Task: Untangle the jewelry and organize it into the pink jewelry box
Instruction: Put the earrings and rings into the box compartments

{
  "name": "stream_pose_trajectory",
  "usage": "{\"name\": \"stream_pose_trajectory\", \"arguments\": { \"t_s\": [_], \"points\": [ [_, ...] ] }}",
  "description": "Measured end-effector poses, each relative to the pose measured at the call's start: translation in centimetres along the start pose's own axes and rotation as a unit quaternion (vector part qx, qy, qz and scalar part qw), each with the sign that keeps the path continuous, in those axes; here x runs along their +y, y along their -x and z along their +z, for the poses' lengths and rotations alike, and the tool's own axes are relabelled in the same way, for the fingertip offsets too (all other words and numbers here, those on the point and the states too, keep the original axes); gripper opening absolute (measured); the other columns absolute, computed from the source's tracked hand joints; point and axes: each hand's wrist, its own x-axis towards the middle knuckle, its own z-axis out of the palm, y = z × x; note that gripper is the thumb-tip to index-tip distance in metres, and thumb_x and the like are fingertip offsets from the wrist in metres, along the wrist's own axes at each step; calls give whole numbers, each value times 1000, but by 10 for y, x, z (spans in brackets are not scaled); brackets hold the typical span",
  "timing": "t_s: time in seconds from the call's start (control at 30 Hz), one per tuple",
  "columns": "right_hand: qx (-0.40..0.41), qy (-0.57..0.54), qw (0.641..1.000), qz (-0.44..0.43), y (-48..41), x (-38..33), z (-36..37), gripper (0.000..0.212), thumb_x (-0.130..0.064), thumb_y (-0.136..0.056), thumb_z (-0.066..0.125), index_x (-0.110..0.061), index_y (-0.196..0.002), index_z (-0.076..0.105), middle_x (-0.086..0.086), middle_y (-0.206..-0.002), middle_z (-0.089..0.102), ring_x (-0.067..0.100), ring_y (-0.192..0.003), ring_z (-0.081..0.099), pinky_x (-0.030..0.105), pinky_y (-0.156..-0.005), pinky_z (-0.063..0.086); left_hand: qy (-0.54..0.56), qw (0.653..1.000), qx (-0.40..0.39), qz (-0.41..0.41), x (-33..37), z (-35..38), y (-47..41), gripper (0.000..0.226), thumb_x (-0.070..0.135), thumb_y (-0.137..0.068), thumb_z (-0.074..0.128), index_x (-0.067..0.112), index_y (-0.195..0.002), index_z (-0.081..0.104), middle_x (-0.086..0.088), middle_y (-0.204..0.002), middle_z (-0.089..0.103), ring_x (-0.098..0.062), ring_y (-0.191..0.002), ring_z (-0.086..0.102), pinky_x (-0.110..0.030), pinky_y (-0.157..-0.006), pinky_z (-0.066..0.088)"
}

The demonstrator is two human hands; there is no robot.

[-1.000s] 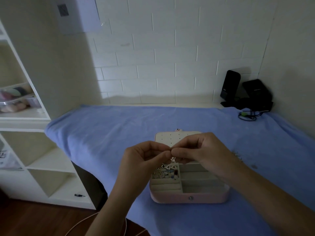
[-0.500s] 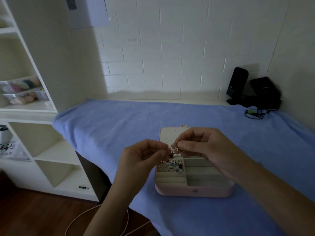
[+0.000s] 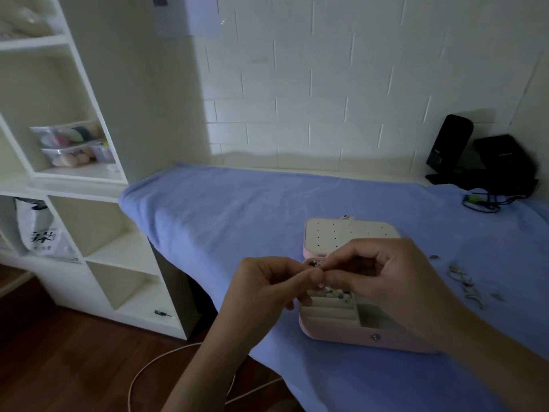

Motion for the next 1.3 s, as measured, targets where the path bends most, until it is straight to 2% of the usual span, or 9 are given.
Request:
{"name": "stream_pose_trajectory", "arguments": {
  "t_s": [0.07,0.17,0.23,0.43,0.83,0.93,1.0,1.17,1.3],
  "points": [
    [21,46,998,-35,0,2,2,11,-13,-71,79,-21,-78,75,-7,-74,72,8,-70,69,28,-66,57,9,1000,4,-13,-1,-1,0,23,37,-65,67,16,-70,76,-8,-60,69,-14,-51,58,-19,-48,43],
    [25,188,969,-159,-2,7,3,11,-25,-75,76,-23,-85,76,-16,-78,70,-2,-75,66,14,-67,52,13,999,26,-35,-3,1,1,18,36,-68,67,21,-67,76,-10,-59,68,-21,-53,57,-20,-46,42],
    [20,236,952,-194,-3,9,4,18,-32,-79,67,-20,-88,77,-14,-81,70,-6,-78,63,8,-70,48,22,997,46,-54,-4,3,2,14,26,-76,70,18,-67,76,-7,-51,64,-17,-47,51,-19,-43,38],
    [11,278,933,-229,-2,13,11,28,-33,-85,56,-15,-93,76,-7,-86,73,-2,-85,64,12,-74,50,52,990,82,-106,-5,2,6,17,15,-81,69,5,-68,74,2,-35,42,-7,-33,33,-15,-39,27],
    [16,383,875,-297,5,11,13,23,-27,-91,57,-13,-88,75,-3,-84,69,11,-71,66,30,-54,53,91,984,60,-138,-4,-5,13,18,15,-79,68,6,-64,73,-1,-37,36,-10,-34,27,-17,-38,24],
    [12,430,850,-305,6,7,16,20,-25,-89,59,-14,-82,74,-3,-78,66,11,-65,62,23,-55,49,84,987,51,-130,-5,-4,15,18,15,-81,67,5,-66,72,2,-36,39,-9,-34,27,-16,-38,24],
    [5,426,857,-292,6,7,17,14,-24,-85,63,-16,-79,73,-6,-76,62,7,-65,56,16,-59,42,75,989,46,-122,-6,-4,15,20,15,-81,66,8,-64,71,4,-35,40,-7,-33,28,-15,-37,25],
    [-3,278,946,-166,3,7,13,18,-37,-76,60,-25,-77,74,-18,-70,51,-11,-65,46,0,-59,31,43,993,31,-105,-8,-5,17,26,21,-83,65,20,-58,72,6,-36,42,-6,-34,31,-14,-39,27],
    [-13,222,969,-108,2,8,10,22,-45,-70,60,-30,-76,76,-10,-73,54,-4,-60,50,5,-54,33,8,996,23,-85,-12,-5,18,27,24,-85,63,27,-60,74,9,-38,41,-8,-40,30,-19,-44,26]
  ]
}}
